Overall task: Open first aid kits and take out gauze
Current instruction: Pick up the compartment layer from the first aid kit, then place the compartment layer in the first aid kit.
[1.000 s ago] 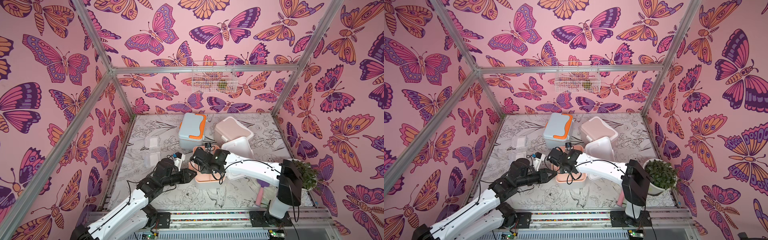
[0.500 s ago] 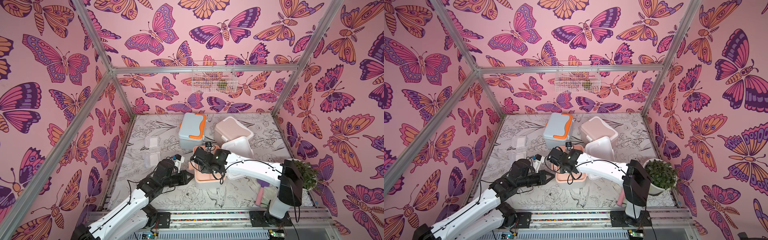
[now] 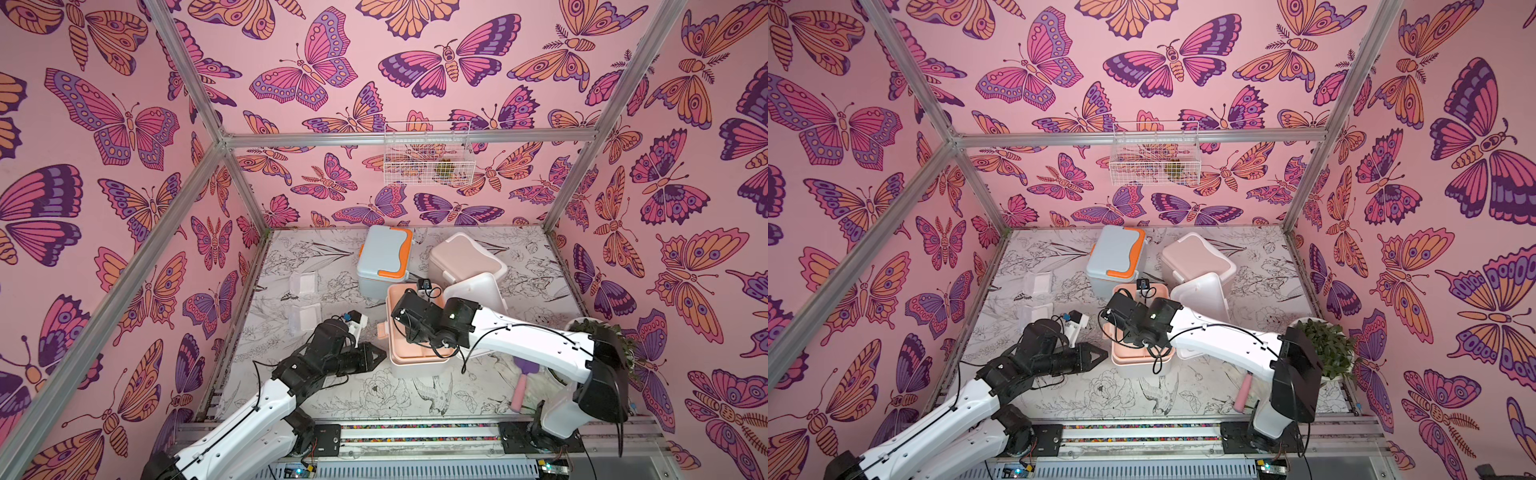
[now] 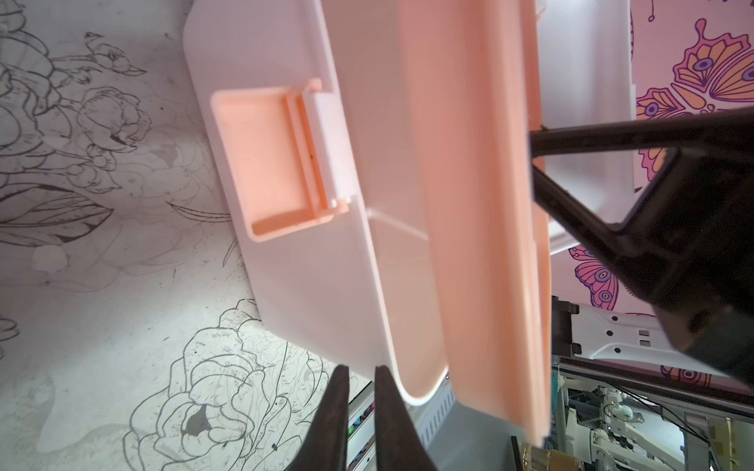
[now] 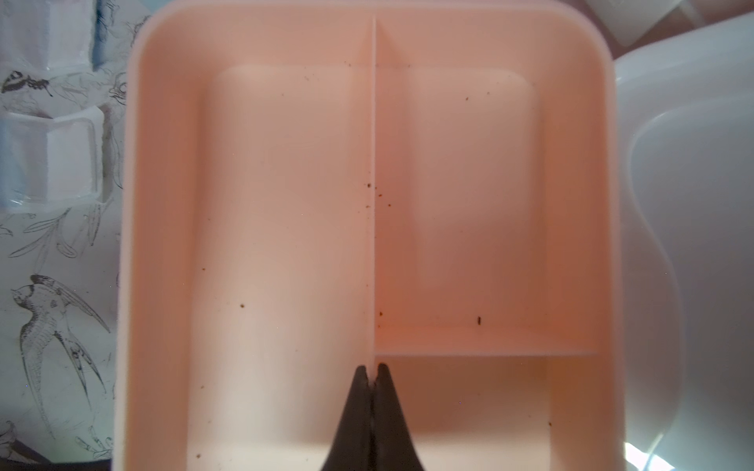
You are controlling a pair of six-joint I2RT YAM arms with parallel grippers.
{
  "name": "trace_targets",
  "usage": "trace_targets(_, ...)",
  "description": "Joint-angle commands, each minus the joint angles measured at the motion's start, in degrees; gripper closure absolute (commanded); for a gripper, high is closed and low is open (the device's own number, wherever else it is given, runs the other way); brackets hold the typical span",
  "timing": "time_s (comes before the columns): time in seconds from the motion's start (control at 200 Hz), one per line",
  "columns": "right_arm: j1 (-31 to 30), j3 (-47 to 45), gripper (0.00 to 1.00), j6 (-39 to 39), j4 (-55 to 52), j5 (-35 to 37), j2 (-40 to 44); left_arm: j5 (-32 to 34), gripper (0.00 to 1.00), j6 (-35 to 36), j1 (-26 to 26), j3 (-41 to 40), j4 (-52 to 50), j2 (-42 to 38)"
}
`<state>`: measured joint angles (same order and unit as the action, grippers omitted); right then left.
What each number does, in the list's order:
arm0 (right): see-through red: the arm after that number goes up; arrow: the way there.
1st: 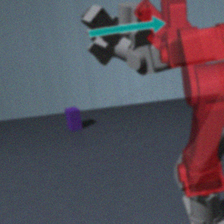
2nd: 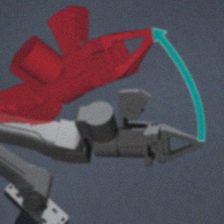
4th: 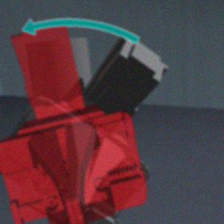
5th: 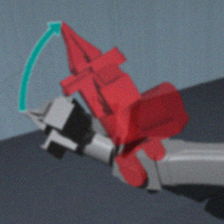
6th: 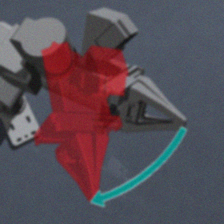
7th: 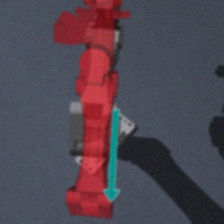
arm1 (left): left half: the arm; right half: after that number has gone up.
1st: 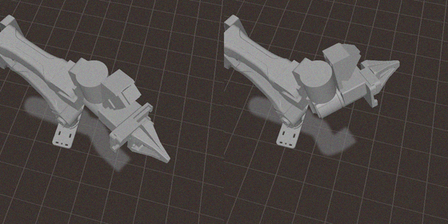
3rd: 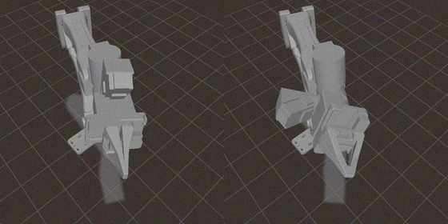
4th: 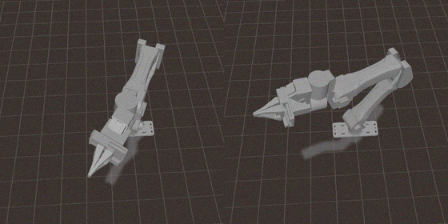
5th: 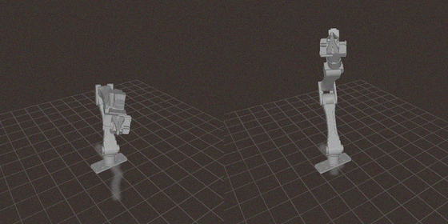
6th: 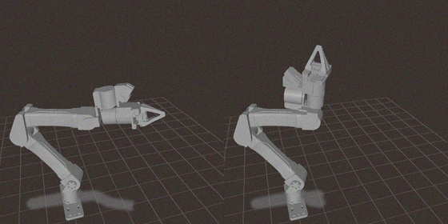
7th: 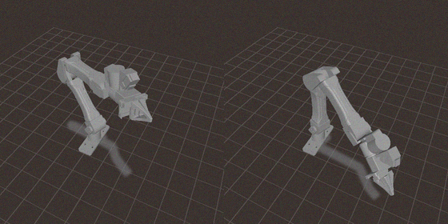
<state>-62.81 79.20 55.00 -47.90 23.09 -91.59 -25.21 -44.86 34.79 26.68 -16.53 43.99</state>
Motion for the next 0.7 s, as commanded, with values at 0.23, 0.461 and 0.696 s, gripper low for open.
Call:
trace_targets(0.23, -0.56, -7.31, 1.0, -5.12, 9.22, -0.17, 13.59, 4.36, 0.65, 3.19, -0.44, 7.73, -12.69, -6.52)
trace_targets(0.461, -0.56, -13.27, 1.0, -8.46, 15.95, -0.01, 24.69, 6.44, 0.33, 4.93, -0.56, 11.56, -17.54, -10.35)
trace_targets(0.696, -0.56, -20.08, 1.0, -12.04, 19.28, 1.65, 38.38, 7.27, 0.0, 6.14, -0.61, 15.37, -21.12, -12.56)
